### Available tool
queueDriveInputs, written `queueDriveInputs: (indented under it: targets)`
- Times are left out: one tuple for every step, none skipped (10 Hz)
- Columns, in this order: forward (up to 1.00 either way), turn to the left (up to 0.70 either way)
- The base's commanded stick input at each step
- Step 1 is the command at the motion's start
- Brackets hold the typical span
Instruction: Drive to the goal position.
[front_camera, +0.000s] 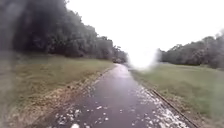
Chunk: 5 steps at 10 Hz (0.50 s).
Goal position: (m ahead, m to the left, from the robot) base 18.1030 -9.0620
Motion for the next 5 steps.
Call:
queueDriveInputs:
  targets:
    - [0.5,0.0]
    - [0.5,0.0]
    - [0.5,0.0]
    - [0.5,0.0]
    - [0.5,0.0]
